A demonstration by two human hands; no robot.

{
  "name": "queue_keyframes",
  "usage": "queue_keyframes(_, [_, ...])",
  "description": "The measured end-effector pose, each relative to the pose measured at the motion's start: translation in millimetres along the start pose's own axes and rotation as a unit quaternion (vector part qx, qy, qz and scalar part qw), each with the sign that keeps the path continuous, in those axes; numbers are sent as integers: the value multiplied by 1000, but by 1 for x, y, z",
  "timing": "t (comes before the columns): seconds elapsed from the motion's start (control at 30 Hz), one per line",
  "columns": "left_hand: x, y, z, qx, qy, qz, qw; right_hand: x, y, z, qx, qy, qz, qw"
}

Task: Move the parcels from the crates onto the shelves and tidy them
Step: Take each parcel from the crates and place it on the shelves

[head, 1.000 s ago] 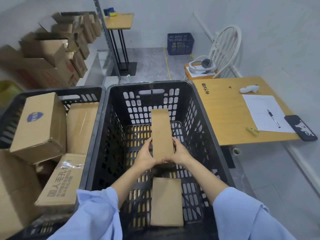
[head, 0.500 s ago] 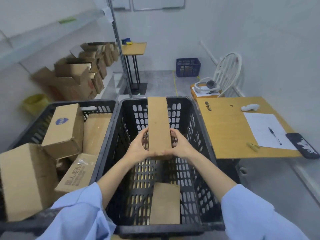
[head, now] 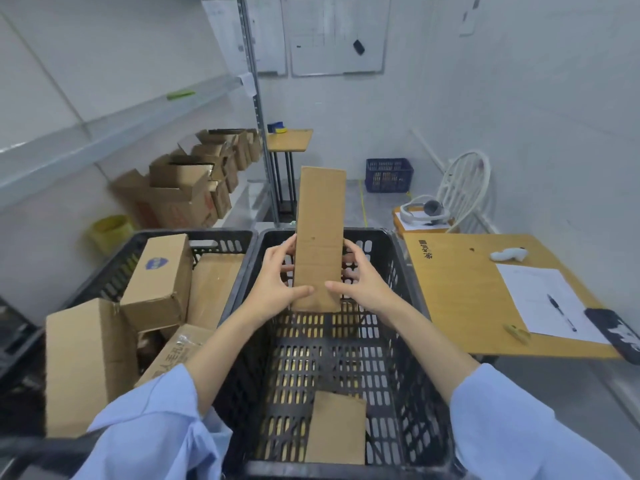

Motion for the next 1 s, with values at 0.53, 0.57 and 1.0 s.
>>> queue_keyframes(0.53, [5, -54, -50, 20, -112, -31, 993, -15, 56, -28, -76, 32, 19, 996])
queue_keyframes(0.57, [4, -57, -55, 22, -117, -16, 993, -12, 58, -30, -88, 38, 14, 995])
queue_keyframes(1.0, [-33, -95, -150, -4, -258, 31, 966, 34, 99, -64, -178, 148, 46, 972])
Point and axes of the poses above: each hand's wrist, its own z-axis towards the middle knuckle, its own x-axis out of the palm, y = z × x, the point moved 6 cm from there along z, towards the middle knuckle, and after that the axes turned 10 degrees about -z, right-handed, at the moved point
